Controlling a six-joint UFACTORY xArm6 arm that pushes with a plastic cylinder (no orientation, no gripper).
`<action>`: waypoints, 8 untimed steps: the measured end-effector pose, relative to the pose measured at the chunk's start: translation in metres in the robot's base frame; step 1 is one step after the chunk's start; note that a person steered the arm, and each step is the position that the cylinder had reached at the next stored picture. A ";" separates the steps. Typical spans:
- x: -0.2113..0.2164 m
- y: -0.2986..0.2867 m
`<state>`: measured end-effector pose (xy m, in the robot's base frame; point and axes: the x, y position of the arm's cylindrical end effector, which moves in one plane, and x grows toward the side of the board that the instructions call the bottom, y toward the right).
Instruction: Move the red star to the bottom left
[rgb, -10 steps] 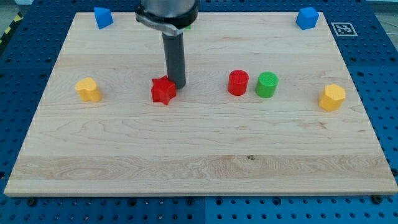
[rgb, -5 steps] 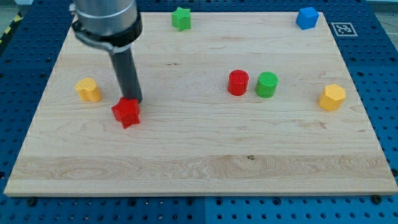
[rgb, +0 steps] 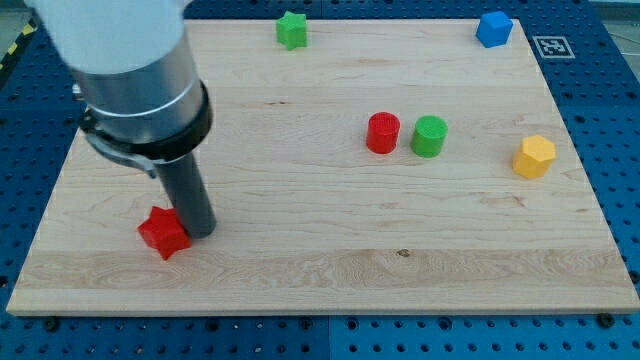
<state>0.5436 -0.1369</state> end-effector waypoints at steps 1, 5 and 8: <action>0.000 -0.017; -0.023 -0.060; 0.012 -0.078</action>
